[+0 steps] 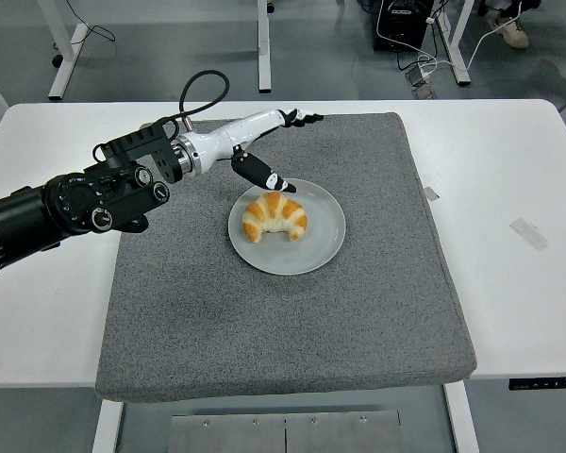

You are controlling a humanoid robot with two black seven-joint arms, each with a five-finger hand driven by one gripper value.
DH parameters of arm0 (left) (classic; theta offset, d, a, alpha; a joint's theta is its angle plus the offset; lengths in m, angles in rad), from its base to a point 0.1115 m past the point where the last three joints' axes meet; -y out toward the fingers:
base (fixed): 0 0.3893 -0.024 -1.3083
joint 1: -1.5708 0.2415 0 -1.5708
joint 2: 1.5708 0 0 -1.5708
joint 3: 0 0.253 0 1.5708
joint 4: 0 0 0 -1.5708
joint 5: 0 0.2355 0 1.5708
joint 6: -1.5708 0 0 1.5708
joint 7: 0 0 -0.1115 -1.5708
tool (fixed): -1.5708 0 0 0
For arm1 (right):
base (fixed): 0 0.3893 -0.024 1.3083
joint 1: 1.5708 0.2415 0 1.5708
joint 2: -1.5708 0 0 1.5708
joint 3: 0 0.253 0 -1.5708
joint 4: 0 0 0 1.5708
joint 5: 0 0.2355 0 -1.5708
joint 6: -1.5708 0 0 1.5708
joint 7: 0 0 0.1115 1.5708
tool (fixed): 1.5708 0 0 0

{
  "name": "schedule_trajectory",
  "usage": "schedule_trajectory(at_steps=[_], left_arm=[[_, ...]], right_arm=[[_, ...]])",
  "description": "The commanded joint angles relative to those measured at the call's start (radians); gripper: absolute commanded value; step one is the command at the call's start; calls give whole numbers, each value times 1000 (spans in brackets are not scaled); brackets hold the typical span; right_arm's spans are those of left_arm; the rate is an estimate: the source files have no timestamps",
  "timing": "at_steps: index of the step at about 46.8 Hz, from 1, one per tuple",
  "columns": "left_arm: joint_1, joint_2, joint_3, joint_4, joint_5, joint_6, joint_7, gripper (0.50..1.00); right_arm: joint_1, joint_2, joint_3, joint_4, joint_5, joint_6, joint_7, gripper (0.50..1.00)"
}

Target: Place the bread on the plate

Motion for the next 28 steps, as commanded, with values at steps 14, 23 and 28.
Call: schedule_trajectory(at_steps=[14,23,28], left_arm=[[2,92,-197,1,-512,-60,170,975],[126,95,-493,0,-572,-59,251,975],[169,91,-603,0,-575,-56,274,975]], right_arm=[[0,0,-1,0,0,-1,0,1000],[0,0,-1,0,0,-1,0,1000],[0,0,1,0,0,-1,0,1000]])
